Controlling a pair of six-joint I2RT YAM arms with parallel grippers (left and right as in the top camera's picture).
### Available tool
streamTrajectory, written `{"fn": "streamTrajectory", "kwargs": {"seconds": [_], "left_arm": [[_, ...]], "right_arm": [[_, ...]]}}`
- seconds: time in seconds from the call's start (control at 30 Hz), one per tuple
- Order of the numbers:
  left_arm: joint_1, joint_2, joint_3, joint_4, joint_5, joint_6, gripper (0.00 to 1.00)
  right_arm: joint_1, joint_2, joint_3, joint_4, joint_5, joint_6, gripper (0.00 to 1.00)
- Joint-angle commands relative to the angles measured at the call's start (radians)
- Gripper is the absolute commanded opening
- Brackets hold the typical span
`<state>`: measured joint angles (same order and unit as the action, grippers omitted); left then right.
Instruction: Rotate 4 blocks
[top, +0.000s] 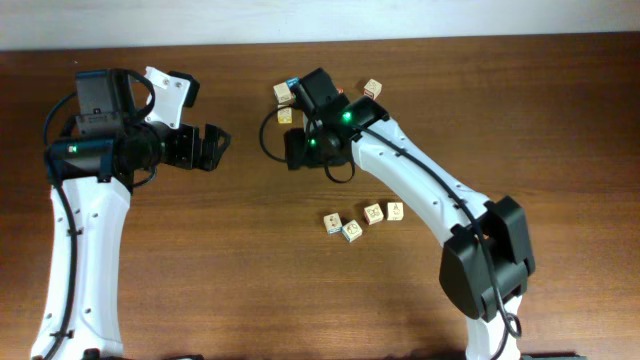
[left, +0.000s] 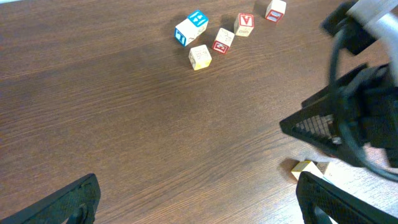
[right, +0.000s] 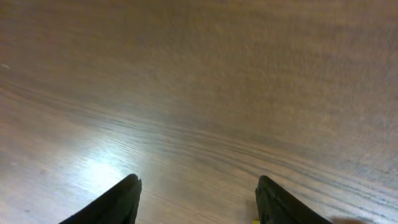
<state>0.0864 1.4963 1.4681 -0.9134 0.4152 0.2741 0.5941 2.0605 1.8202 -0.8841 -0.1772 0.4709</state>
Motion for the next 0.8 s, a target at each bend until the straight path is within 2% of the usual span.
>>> {"fn": "streamTrajectory", "kwargs": {"seconds": [0.0, 0.07, 0.17, 0.6, 0.67, 0.77], "left_arm": [[0.002, -0.004, 0.013, 0.002, 0.008, 0.019, 0.99], [0.002, -0.004, 0.013, 0.002, 0.008, 0.019, 0.99], [0.002, -0.004, 0.013, 0.002, 0.008, 0.019, 0.99], [0.002, -0.004, 0.013, 0.002, 0.008, 0.019, 0.99], [0.002, -0.004, 0.013, 0.002, 0.007, 0.019, 0.99], [0.002, -0.004, 0.013, 0.002, 0.008, 0.019, 0.99]], "right_arm": [[-0.013, -0.053, 0.13, -0.147, 0.023, -0.103, 0.63], [-0.027, -0.053, 0.171, -0.264, 0.108, -0.2, 0.64], [-0.08, -0.053, 0.171, -0.306, 0.103, -0.205, 0.64], [-0.108, -0.053, 0.171, -0.354, 0.1, -0.231, 0.65], [-0.131, -0.053, 0.152, -0.356, 0.193, -0.059, 0.63], [-0.145, -0.043, 0.051, -0.288, 0.193, -0.035, 0.63]]}}
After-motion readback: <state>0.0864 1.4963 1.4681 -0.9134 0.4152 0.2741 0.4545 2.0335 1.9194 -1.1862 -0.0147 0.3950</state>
